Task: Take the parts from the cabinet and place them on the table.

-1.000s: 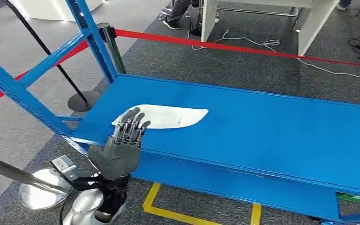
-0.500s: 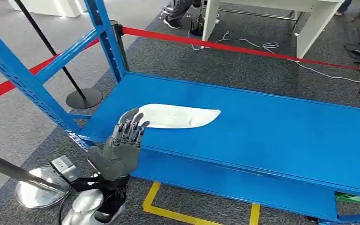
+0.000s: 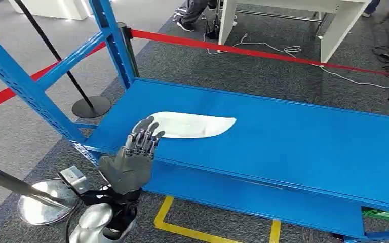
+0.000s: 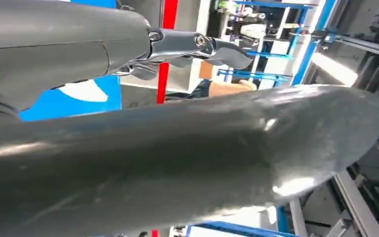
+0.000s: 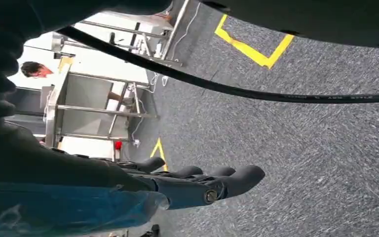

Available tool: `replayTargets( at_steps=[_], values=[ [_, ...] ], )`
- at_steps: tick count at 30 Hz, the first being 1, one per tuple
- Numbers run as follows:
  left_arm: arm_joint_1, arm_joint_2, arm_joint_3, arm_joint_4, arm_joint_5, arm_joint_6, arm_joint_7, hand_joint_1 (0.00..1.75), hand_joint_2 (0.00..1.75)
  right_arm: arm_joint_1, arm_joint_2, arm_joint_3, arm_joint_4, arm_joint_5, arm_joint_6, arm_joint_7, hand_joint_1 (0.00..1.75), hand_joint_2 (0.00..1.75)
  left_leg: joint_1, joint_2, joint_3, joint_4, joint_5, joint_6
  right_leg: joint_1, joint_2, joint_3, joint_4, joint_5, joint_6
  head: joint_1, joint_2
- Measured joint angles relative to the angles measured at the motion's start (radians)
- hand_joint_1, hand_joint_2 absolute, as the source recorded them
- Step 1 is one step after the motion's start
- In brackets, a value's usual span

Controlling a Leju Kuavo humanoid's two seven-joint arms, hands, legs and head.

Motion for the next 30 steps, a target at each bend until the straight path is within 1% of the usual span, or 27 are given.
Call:
replayTargets(
  at_steps=[2,3,5,6,7,10,12,14,16,20,22,24,26,28,30],
  values=[
    [-0.003,-0.001,0.000,0.002,0.069,-0.053,0.014,0.00,0.00,-0.001,0.000,-0.003,0.000,0.000,0.000,-0.002,0.00,1.75,0.000,0.000,0.000,0.000,0.000,0.000,0.000,0.000,0.000,0.001,0.000,0.000,0.000,0.000],
    [-0.005,-0.002,0.001,0.003,0.080,-0.064,0.018,0.00,0.00,-0.001,0.000,-0.006,0.000,0.000,0.000,-0.007,0.00,1.75,0.000,0.000,0.000,0.000,0.000,0.000,0.000,0.000,0.000,0.001,0.000,0.000,0.000,0.000],
    [-0.015,-0.001,0.002,0.003,0.036,-0.032,0.032,0.00,0.00,-0.001,0.000,-0.008,0.000,0.001,-0.001,-0.009,0.00,1.75,0.000,0.000,0.000,0.000,0.000,0.000,0.000,0.000,0.000,0.001,0.000,0.000,0.000,0.000],
    [-0.023,0.000,0.002,0.003,0.001,-0.007,0.035,0.00,1.75,-0.002,0.000,-0.008,0.000,0.002,-0.002,-0.009,0.00,1.75,0.000,0.000,0.000,0.000,0.000,0.000,0.000,0.000,0.000,0.001,0.000,0.000,0.000,0.000],
    [-0.032,0.002,0.002,0.003,-0.028,0.010,0.035,0.00,1.75,-0.002,0.000,-0.008,0.000,0.003,-0.002,-0.010,0.00,1.75,0.000,0.000,0.000,0.000,0.000,0.000,0.000,0.000,0.000,0.001,0.000,0.000,0.000,0.000],
    [-0.073,0.012,0.001,0.005,-0.161,0.086,0.034,0.00,1.75,-0.004,0.000,-0.008,0.000,0.010,-0.001,-0.018,0.00,1.75,0.000,0.000,0.000,0.000,0.001,0.000,0.000,0.000,0.000,0.001,0.000,0.000,0.000,0.000],
    [-0.113,0.025,-0.001,0.015,-0.263,0.143,0.069,0.00,1.75,-0.005,0.000,-0.008,0.000,0.012,0.000,-0.024,0.00,1.75,0.000,0.000,0.000,0.000,0.001,0.000,0.000,0.000,0.000,0.001,0.001,0.000,0.000,0.000],
    [-0.154,0.041,-0.004,0.037,-0.340,0.180,0.095,0.00,1.75,-0.006,0.000,-0.009,0.000,0.016,0.002,-0.025,0.00,1.75,0.000,0.000,0.000,0.000,0.002,0.001,0.000,0.000,0.000,0.001,0.001,0.000,0.000,0.000],
    [-0.182,0.051,-0.005,0.055,-0.356,0.190,0.103,0.00,1.75,-0.007,0.000,-0.009,0.000,0.019,0.002,-0.025,0.00,1.75,0.000,0.000,0.000,0.000,0.002,0.001,0.000,0.001,0.000,0.001,0.001,0.000,0.000,0.000],
    [-0.207,0.060,-0.006,0.079,-0.374,0.199,0.110,0.00,1.75,-0.007,0.000,-0.010,0.000,0.021,0.003,-0.026,0.00,1.75,0.000,0.000,0.000,0.000,0.002,0.001,0.000,0.000,0.000,0.001,0.001,0.000,0.000,0.000],
    [-0.238,0.070,-0.022,0.103,-0.442,0.219,0.160,0.00,1.75,-0.007,0.000,-0.011,0.000,0.024,0.008,-0.025,0.00,1.75,0.000,0.000,-0.001,0.000,0.002,0.001,0.000,0.000,-0.001,0.001,0.001,0.000,0.000,0.000],
    [-0.305,0.087,-0.053,0.170,-0.530,0.240,0.228,0.00,1.75,-0.010,0.000,-0.016,0.000,0.029,0.008,-0.026,0.00,1.75,0.000,0.000,-0.001,0.000,0.003,0.002,0.000,-0.001,-0.001,0.001,0.002,0.000,0.000,0.000],
    [-0.363,0.093,-0.074,0.236,-0.591,0.249,0.271,0.00,1.75,-0.012,0.000,-0.021,0.000,0.032,0.007,-0.026,0.00,1.75,0.000,0.000,-0.001,0.000,0.004,0.001,0.000,0.000,-0.001,0.001,0.003,0.001,0.000,0.000],
    [-0.416,0.099,-0.099,0.301,-0.633,0.252,0.296,0.00,1.75,-0.013,0.000,-0.026,0.000,0.036,0.003,-0.025,0.00,1.75,0.000,0.000,-0.001,0.000,0.004,0.001,0.000,0.000,-0.001,0.001,0.004,0.000,0.000,0.000],
    [-0.444,0.103,-0.114,0.340,-0.642,0.253,0.302,0.00,1.75,-0.014,0.000,-0.028,0.000,0.037,0.003,-0.025,0.00,1.75,0.000,0.000,-0.001,0.000,0.005,0.001,0.000,0.001,-0.001,0.001,0.004,0.000,0.000,0.000]
  ],
)
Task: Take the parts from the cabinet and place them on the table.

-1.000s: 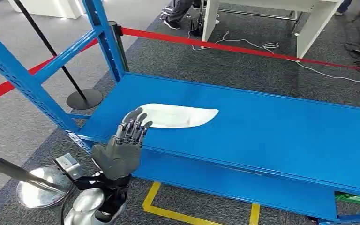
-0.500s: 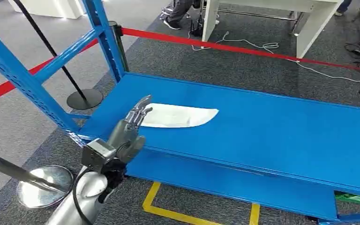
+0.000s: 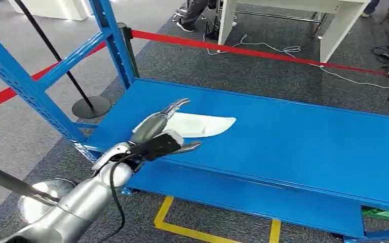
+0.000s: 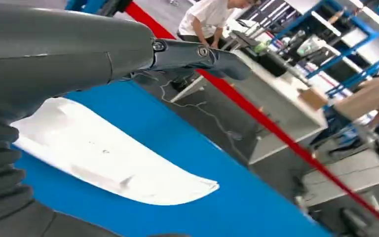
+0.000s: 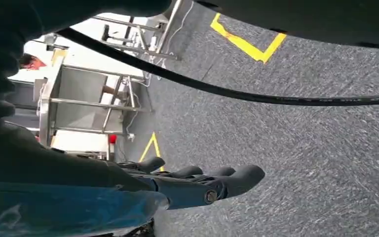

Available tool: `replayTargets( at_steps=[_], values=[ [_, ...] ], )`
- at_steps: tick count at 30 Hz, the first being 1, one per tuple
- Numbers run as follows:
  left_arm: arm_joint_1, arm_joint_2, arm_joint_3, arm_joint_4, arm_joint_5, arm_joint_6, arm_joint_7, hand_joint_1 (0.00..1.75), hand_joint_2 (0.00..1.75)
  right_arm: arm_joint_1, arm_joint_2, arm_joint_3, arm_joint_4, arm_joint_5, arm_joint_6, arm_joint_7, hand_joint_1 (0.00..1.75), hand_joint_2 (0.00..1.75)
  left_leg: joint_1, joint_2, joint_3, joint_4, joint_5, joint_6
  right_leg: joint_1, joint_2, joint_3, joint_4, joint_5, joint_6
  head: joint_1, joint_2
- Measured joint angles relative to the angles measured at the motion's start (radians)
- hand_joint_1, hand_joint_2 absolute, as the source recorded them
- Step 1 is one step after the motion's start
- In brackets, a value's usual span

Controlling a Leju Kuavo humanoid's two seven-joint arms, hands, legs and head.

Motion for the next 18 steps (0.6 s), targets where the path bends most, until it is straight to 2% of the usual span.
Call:
replayTargets(
  at_steps=[4,11,13,15,18],
  values=[
    [-0.033,0.008,-0.018,0.048,-0.007,0.002,0.005,0.00,1.75,-0.002,0.000,-0.005,0.000,0.001,-0.001,0.000,0.00,1.75,0.000,0.000,0.000,0.000,0.000,0.000,0.000,0.000,0.000,0.000,0.000,0.000,0.000,0.000],
    [-0.078,0.022,-0.057,0.100,-0.065,-0.012,0.058,0.00,1.75,-0.004,0.000,-0.005,0.000,0.005,-0.002,0.002,0.00,1.75,0.000,0.000,-0.002,0.000,0.000,0.000,0.000,-0.001,-0.002,0.000,0.000,0.000,0.000,0.000],
    [-0.114,0.024,-0.080,0.140,-0.083,-0.057,0.078,0.00,1.75,-0.005,0.000,-0.005,0.000,0.009,-0.002,0.005,0.00,1.75,0.000,0.000,-0.002,0.000,0.001,0.000,0.000,-0.001,-0.002,0.000,0.000,0.000,0.000,0.000],
    [-0.159,0.023,-0.111,0.191,-0.091,-0.130,0.085,0.00,1.75,-0.007,0.000,-0.005,0.000,0.019,-0.003,-0.001,0.00,1.75,0.000,0.000,-0.002,0.000,0.002,0.001,0.000,-0.001,-0.002,0.000,0.001,0.000,0.000,0.000],
    [-0.229,0.021,-0.167,0.282,-0.095,-0.190,0.087,0.00,1.75,-0.008,0.000,-0.005,0.000,0.029,-0.003,-0.008,0.00,1.75,0.000,0.000,-0.002,0.000,0.002,0.000,0.000,0.000,-0.002,0.000,0.002,0.000,0.000,0.000]
  ],
)
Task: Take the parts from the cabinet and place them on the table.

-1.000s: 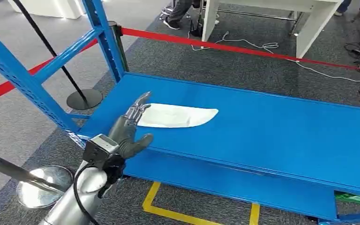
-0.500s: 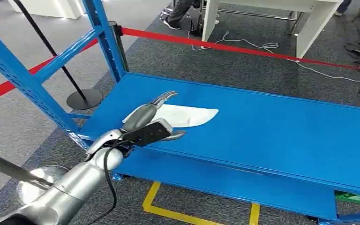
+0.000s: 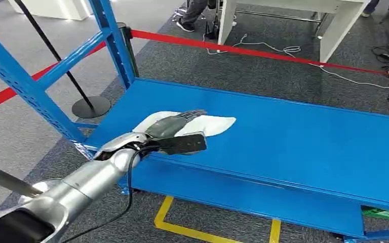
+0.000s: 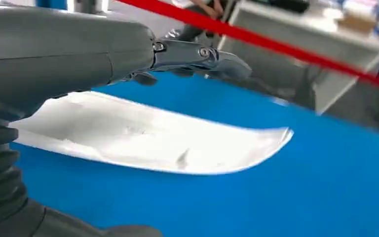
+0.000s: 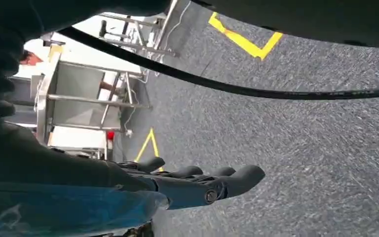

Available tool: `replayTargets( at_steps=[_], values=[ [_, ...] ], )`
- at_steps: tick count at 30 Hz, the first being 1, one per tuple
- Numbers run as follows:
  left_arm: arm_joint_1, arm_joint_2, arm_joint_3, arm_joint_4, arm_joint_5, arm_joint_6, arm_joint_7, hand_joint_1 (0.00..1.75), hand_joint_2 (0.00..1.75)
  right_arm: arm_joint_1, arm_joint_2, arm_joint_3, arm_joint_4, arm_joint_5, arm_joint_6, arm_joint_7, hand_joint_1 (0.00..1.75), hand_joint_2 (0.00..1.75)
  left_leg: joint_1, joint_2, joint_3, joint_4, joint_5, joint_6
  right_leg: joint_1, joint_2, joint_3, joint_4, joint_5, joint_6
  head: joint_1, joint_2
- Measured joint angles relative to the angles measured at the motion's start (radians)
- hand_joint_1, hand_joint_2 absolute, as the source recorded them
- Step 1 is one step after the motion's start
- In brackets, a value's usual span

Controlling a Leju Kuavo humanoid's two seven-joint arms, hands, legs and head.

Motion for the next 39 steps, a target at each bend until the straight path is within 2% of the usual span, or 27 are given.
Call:
replayTargets(
  at_steps=[4,9,19,24,30,35,36,37,38,39],
  values=[
    [-0.070,-0.005,-0.069,0.106,-0.021,-0.072,0.011,0.00,1.75,-0.001,0.000,0.000,0.000,0.009,0.002,-0.001,0.00,1.75,0.000,0.000,0.000,0.000,0.001,0.000,0.000,0.000,0.000,0.000,0.000,0.000,0.000,0.000],
    [-0.127,-0.002,-0.137,0.195,-0.016,-0.100,0.031,0.00,1.75,-0.001,0.000,0.000,0.000,0.016,0.000,-0.002,0.00,1.75,0.000,0.000,0.000,0.000,0.001,0.000,0.000,0.000,0.000,0.001,0.000,0.000,0.000,0.000],
    [-0.145,0.011,-0.198,0.273,-0.016,-0.078,0.065,0.00,1.75,-0.001,0.000,0.000,0.000,0.027,-0.006,-0.008,0.00,1.75,0.000,0.000,0.000,0.000,0.001,0.000,0.000,0.000,0.000,0.001,0.000,0.000,0.000,0.000],
    [-0.145,0.012,-0.214,0.294,-0.038,-0.042,0.094,0.00,1.75,-0.001,0.000,0.000,0.000,0.024,-0.006,-0.009,0.00,1.75,0.000,0.000,0.000,0.000,0.001,0.000,0.000,0.000,0.000,0.001,0.000,0.000,0.000,0.000],
    [-0.145,0.011,-0.232,0.310,-0.049,-0.029,0.106,0.00,1.75,-0.001,0.000,0.000,0.000,0.024,-0.006,-0.009,0.00,1.75,0.000,0.000,0.000,0.000,0.001,0.000,0.000,0.000,0.000,0.001,0.000,0.000,0.000,0.000],
    [-0.145,0.008,-0.238,0.325,-0.078,0.031,0.168,0.00,1.75,-0.001,0.000,0.000,0.000,0.020,-0.013,-0.013,0.00,1.75,0.000,0.000,0.000,0.000,0.001,0.000,0.000,0.000,0.000,0.001,0.000,0.000,0.000,0.000],
    [-0.144,0.006,-0.238,0.327,-0.084,0.046,0.177,0.79,1.75,-0.001,0.000,0.000,0.000,0.019,-0.015,-0.013,0.00,1.75,0.000,0.000,0.000,0.000,0.001,0.000,0.000,0.000,0.000,0.001,0.000,0.000,0.000,0.000],
    [-0.143,0.005,-0.238,0.329,-0.089,0.060,0.185,1.75,1.75,-0.001,0.000,0.000,0.000,0.019,-0.017,-0.013,0.00,1.75,0.000,0.000,0.000,0.000,0.001,0.000,0.000,0.000,0.000,0.001,0.000,0.000,0.000,0.000],
    [-0.142,0.003,-0.238,0.332,-0.092,0.071,0.190,1.75,1.75,-0.001,0.000,-0.001,0.000,0.018,-0.017,-0.013,0.00,1.75,0.000,0.000,-0.001,0.000,0.001,0.000,0.000,0.000,0.000,0.001,0.000,0.000,0.000,0.000],
    [-0.141,0.000,-0.237,0.333,-0.098,0.079,0.191,1.75,0.00,-0.001,0.000,-0.002,0.000,0.018,-0.017,-0.013,0.00,1.75,0.000,0.000,-0.001,0.000,0.001,0.000,0.000,0.000,0.000,0.001,0.000,0.000,0.000,0.000]
  ],
)
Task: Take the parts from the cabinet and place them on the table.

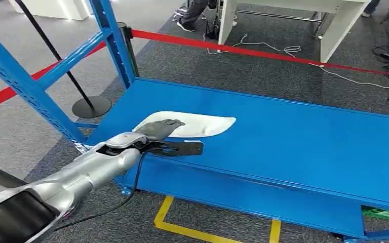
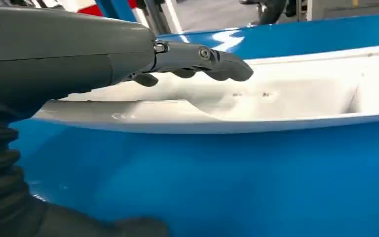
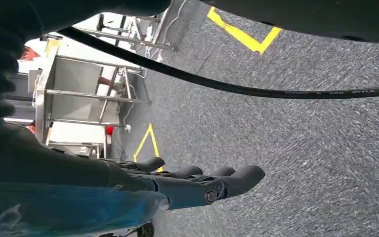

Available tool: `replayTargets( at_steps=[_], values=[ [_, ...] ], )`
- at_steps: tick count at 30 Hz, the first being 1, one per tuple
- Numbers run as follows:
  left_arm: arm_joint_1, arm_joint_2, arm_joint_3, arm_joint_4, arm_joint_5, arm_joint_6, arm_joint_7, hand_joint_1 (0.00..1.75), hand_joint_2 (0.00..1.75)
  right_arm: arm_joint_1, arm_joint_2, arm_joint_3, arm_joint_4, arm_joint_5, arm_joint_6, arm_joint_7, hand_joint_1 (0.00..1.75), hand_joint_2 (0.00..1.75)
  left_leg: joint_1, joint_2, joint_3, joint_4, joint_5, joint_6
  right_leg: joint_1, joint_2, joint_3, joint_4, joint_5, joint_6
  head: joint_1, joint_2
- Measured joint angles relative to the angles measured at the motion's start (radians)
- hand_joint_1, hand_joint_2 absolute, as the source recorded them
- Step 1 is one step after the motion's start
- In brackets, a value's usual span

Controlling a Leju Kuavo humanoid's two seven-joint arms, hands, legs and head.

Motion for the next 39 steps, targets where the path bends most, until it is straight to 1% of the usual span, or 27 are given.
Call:
replayTargets(
  at_steps=[3,8,17,18,32,39],
  values=[
    [0.006,-0.006,0.016,0.003,-0.021,0.018,0.003,1.75,0.00,0.000,0.000,-0.005,0.000,0.001,0.000,0.000,0.00,1.75,0.000,0.000,0.000,0.000,0.000,0.000,0.000,0.000,0.000,0.000,0.000,0.000,0.000,0.000],
    [0.013,-0.011,0.045,0.003,-0.053,0.020,-0.001,1.75,0.00,0.000,0.000,-0.013,0.000,0.010,-0.002,-0.005,0.00,1.75,0.000,0.000,0.000,0.000,0.000,0.000,0.000,0.000,0.000,0.000,0.000,0.000,0.000,0.000],
    [0.008,-0.017,0.072,0.003,-0.065,0.028,-0.009,1.75,0.00,-0.001,0.000,-0.020,0.000,0.011,-0.003,-0.005,0.00,1.75,0.000,0.000,0.000,0.000,0.000,0.000,0.000,0.000,0.000,0.000,0.000,0.000,0.000,0.000],
    [0.006,-0.018,0.074,0.003,-0.065,0.028,-0.010,1.75,1.75,-0.001,0.000,-0.020,0.000,0.011,-0.003,-0.005,0.00,1.75,0.000,0.000,0.001,0.000,0.000,0.000,0.000,0.000,0.001,0.000,0.000,0.000,0.000,0.000],
    [0.015,-0.026,0.114,0.001,-0.082,0.041,-0.016,1.75,1.75,-0.002,0.000,-0.021,0.000,0.017,-0.011,-0.008,0.00,1.75,0.000,0.000,0.001,0.000,0.001,-0.001,0.000,0.000,0.001,0.000,0.001,0.000,0.000,0.000],
    [0.015,-0.028,0.118,0.000,-0.083,0.041,-0.016,1.75,1.75,-0.002,0.000,-0.021,0.000,0.017,-0.012,-0.008,0.00,1.75,0.000,0.000,0.001,0.000,0.002,-0.002,0.000,0.000,0.001,0.001,0.001,0.000,0.000,0.000]
  ],
)
